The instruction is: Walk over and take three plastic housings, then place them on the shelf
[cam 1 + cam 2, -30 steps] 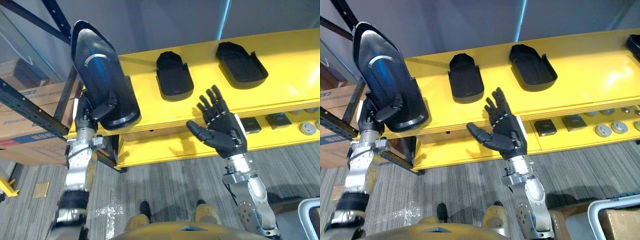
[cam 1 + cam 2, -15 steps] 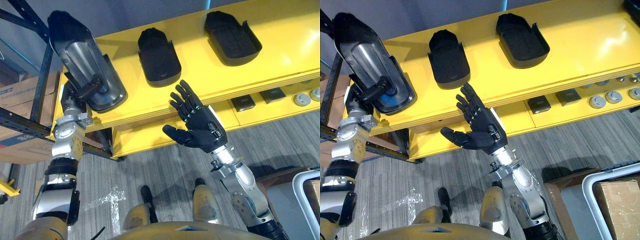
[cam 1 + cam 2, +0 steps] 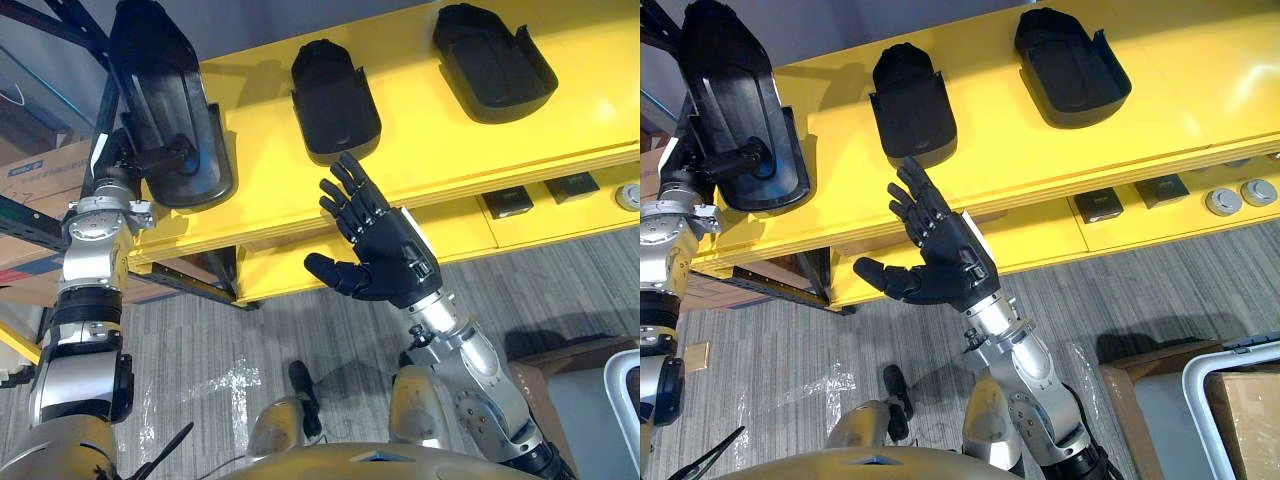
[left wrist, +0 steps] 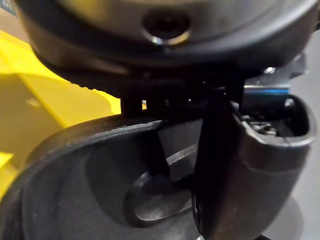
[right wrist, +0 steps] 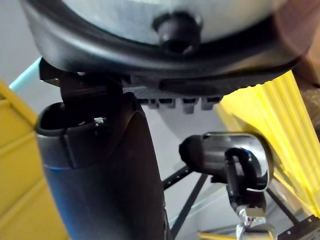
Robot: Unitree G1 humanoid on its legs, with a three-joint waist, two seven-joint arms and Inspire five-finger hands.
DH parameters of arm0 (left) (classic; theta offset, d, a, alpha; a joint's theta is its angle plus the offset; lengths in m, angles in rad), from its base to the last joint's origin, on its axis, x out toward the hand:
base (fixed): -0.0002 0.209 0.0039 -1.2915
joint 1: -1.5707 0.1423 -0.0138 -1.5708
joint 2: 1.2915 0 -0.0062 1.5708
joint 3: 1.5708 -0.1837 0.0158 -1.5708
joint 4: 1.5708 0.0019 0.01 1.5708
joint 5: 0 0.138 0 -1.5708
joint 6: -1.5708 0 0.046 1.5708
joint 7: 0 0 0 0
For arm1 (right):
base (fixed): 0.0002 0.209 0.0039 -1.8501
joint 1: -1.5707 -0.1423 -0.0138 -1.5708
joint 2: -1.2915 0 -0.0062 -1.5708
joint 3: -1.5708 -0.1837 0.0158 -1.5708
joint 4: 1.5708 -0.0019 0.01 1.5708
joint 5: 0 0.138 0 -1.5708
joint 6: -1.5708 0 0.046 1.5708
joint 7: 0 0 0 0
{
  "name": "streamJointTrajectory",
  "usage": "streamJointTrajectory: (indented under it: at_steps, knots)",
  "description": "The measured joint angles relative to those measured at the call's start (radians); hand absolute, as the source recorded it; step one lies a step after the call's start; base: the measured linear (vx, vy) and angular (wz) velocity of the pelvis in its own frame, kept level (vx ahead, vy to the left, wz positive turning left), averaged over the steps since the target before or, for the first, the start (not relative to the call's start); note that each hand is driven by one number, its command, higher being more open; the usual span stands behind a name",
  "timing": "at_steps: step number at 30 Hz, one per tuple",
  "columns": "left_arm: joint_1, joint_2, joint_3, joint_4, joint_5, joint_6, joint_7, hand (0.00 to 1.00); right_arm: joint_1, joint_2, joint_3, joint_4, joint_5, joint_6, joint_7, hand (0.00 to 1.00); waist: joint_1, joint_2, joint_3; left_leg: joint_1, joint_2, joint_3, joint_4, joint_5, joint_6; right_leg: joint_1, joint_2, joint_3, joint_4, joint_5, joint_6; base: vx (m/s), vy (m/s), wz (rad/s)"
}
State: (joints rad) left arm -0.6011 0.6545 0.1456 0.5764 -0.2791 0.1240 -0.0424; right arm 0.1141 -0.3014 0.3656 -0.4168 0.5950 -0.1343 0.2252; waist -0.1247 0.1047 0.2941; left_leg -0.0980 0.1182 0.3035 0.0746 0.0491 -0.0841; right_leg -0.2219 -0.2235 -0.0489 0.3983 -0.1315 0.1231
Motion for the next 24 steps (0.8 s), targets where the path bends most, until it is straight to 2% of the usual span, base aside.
streamJointTrajectory:
  at_steps: [5, 10, 11, 24]
  knots:
    - [-0.011, 0.000, 0.014, 0.001, 0.000, 0.070, -0.030, 0.00, 0.028, 0.000, 0.000, -0.012, 0.000, 0.003, -0.012, 1.00, -0.002, 0.000, 0.001, -0.001, 0.010, 0.028, 0.011, -0.011, -0.005, 0.016, 0.000, -0.002, -0.025, 0.009, 0.013, 0.00, 0.000, 0.01]
    - [-0.014, -0.003, 0.032, 0.010, -0.001, 0.100, -0.029, 0.00, 0.027, 0.003, 0.000, -0.013, 0.000, 0.015, -0.011, 1.00, -0.004, 0.000, 0.001, -0.001, 0.011, 0.037, 0.014, -0.009, -0.003, 0.020, -0.001, -0.002, -0.037, 0.013, 0.019, 0.00, 0.000, 0.00]
    - [-0.014, -0.006, 0.034, 0.014, -0.002, 0.100, -0.027, 1.00, 0.027, 0.003, 0.000, -0.013, 0.000, 0.017, -0.011, 1.00, -0.005, 0.000, 0.001, 0.001, 0.011, 0.037, 0.014, -0.009, -0.003, 0.020, -0.001, -0.002, -0.037, 0.013, 0.019, 0.00, 0.000, 0.00]
    - [-0.036, -0.037, 0.036, 0.058, 0.056, 0.086, 0.119, 1.00, 0.028, 0.003, -0.004, -0.066, 0.021, 0.020, -0.011, 1.00, -0.018, -0.018, 0.022, -0.002, 0.013, 0.042, 0.010, -0.009, -0.003, 0.019, 0.002, 0.000, -0.045, 0.015, 0.020, 0.00, 0.000, 0.00]
